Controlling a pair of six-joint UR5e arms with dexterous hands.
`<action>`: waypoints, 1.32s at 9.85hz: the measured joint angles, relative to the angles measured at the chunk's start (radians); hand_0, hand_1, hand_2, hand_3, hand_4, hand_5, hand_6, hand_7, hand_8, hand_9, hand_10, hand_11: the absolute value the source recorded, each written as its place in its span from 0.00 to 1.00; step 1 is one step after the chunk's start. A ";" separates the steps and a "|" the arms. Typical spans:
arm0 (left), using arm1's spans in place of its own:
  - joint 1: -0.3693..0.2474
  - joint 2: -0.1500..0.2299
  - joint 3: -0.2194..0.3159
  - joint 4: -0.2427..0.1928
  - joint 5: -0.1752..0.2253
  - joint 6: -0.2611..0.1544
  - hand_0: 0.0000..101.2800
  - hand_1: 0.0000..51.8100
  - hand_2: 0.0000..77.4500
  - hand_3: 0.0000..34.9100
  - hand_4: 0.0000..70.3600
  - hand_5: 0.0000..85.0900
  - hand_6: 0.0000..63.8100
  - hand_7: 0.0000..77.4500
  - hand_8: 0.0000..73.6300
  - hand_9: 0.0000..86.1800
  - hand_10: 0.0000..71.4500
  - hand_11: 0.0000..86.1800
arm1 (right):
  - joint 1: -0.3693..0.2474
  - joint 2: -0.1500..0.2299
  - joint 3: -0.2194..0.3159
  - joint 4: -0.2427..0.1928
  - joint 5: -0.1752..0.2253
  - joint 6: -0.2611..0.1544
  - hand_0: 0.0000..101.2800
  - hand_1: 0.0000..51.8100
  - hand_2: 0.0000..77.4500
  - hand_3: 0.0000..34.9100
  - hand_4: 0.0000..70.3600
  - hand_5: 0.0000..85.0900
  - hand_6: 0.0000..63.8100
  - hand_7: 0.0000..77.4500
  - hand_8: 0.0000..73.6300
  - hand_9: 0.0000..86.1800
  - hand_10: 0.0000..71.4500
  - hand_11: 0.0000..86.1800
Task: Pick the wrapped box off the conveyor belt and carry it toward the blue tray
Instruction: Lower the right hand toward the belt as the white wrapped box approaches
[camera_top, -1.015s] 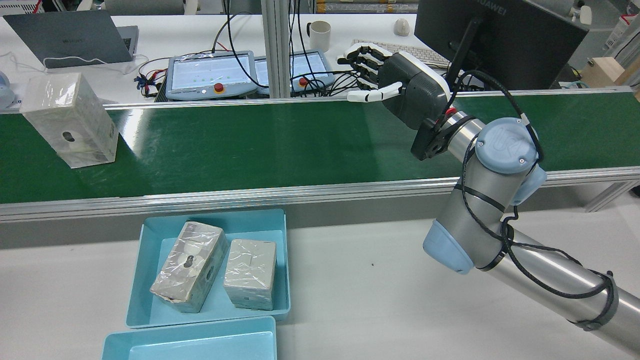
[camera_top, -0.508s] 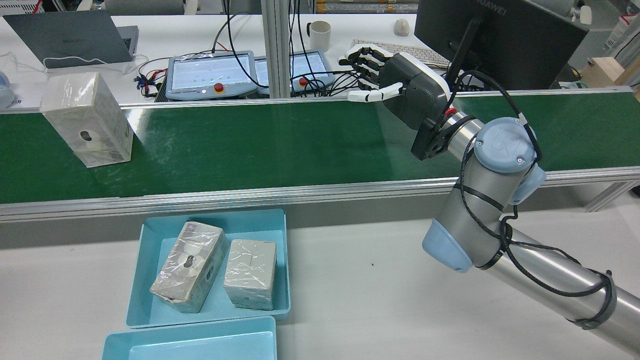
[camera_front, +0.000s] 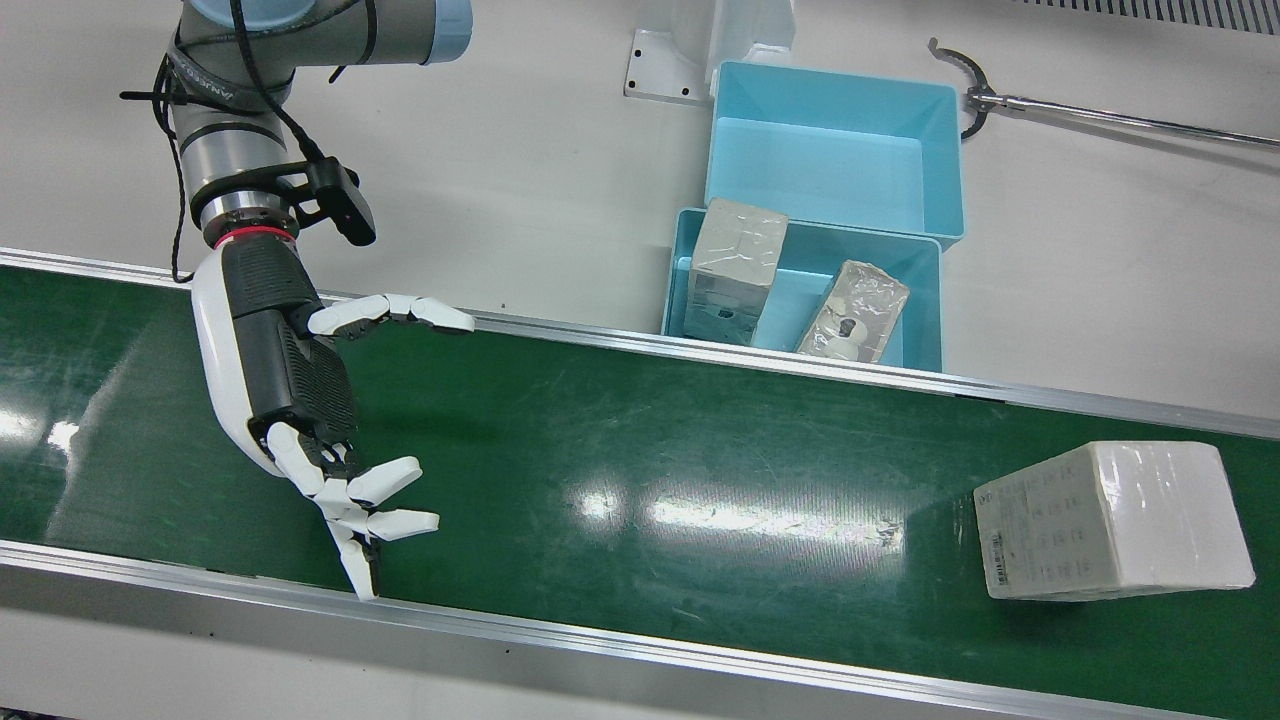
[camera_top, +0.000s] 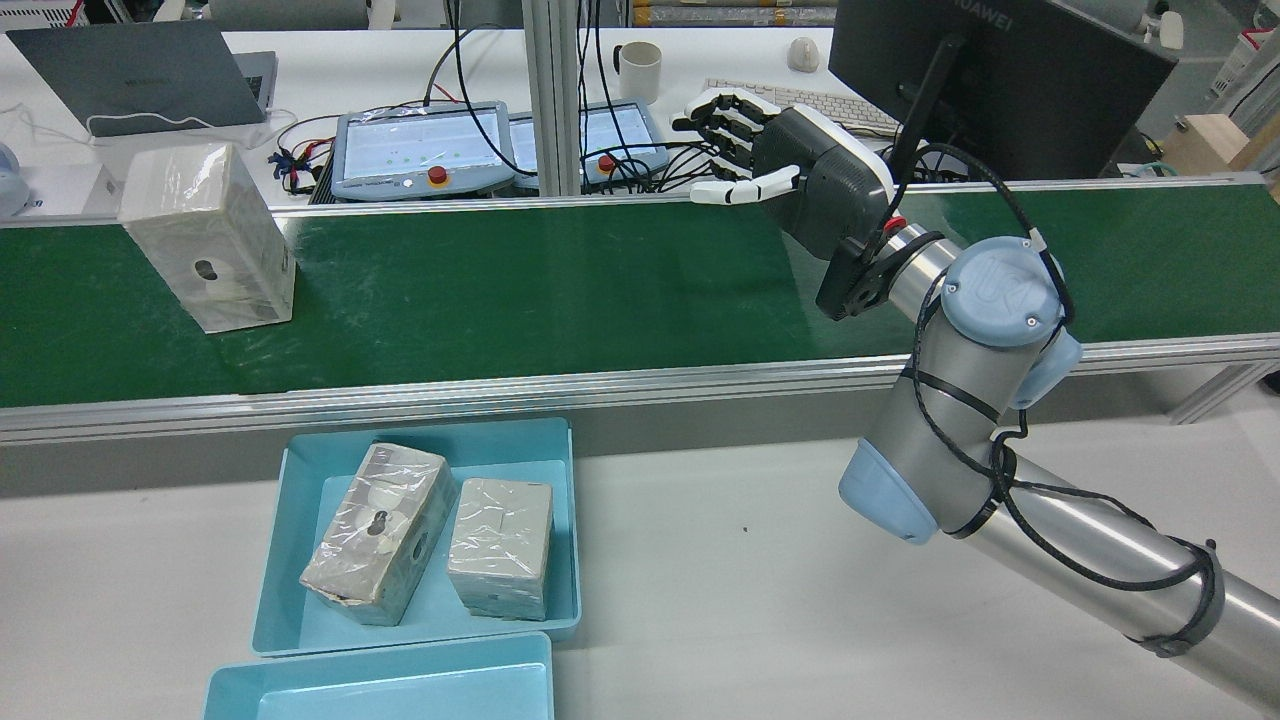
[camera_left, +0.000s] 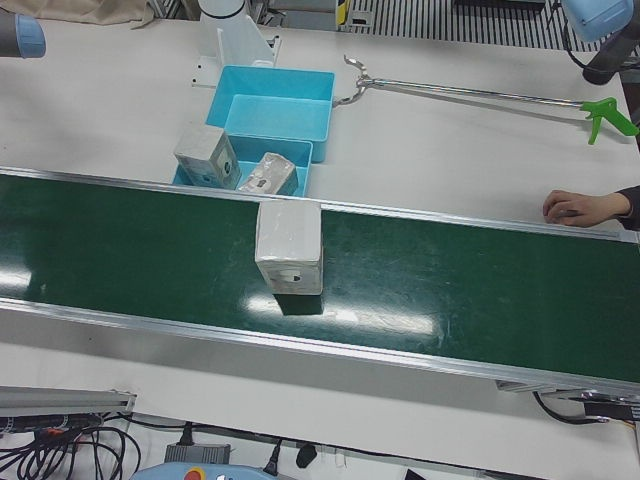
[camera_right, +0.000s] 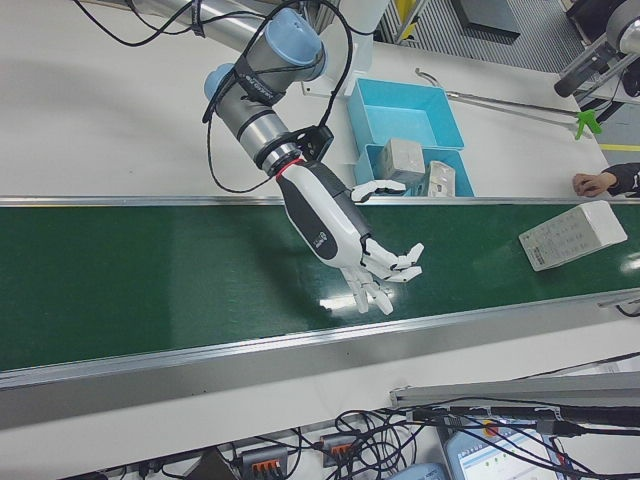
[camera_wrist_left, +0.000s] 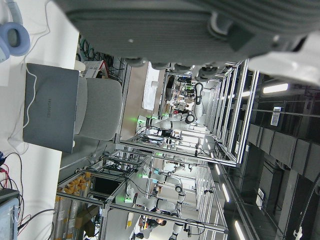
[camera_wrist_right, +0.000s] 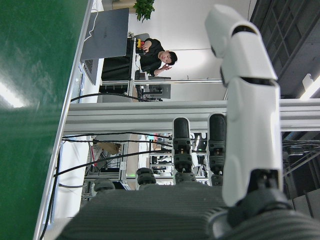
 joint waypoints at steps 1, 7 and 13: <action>0.000 0.000 0.000 0.000 0.000 0.000 0.00 0.00 0.01 0.00 0.00 0.01 0.00 0.01 0.00 0.00 0.00 0.00 | -0.008 0.002 -0.009 0.005 0.000 -0.001 0.49 0.35 0.30 0.56 0.20 0.49 0.09 0.37 0.01 0.08 0.00 0.02; 0.000 0.000 0.000 0.000 0.000 0.000 0.00 0.00 0.01 0.00 0.00 0.01 0.00 0.00 0.00 0.00 0.01 0.00 | -0.014 0.002 -0.028 0.020 0.000 0.007 0.48 0.35 0.32 0.56 0.20 0.51 0.09 0.37 0.01 0.08 0.00 0.01; 0.000 0.000 0.000 0.000 0.000 0.000 0.00 0.00 0.01 0.00 0.00 0.01 0.01 0.00 0.00 0.00 0.00 0.00 | -0.004 0.026 -0.050 0.020 0.001 0.015 0.49 0.38 0.36 0.59 0.22 0.51 0.11 0.39 0.01 0.09 0.01 0.02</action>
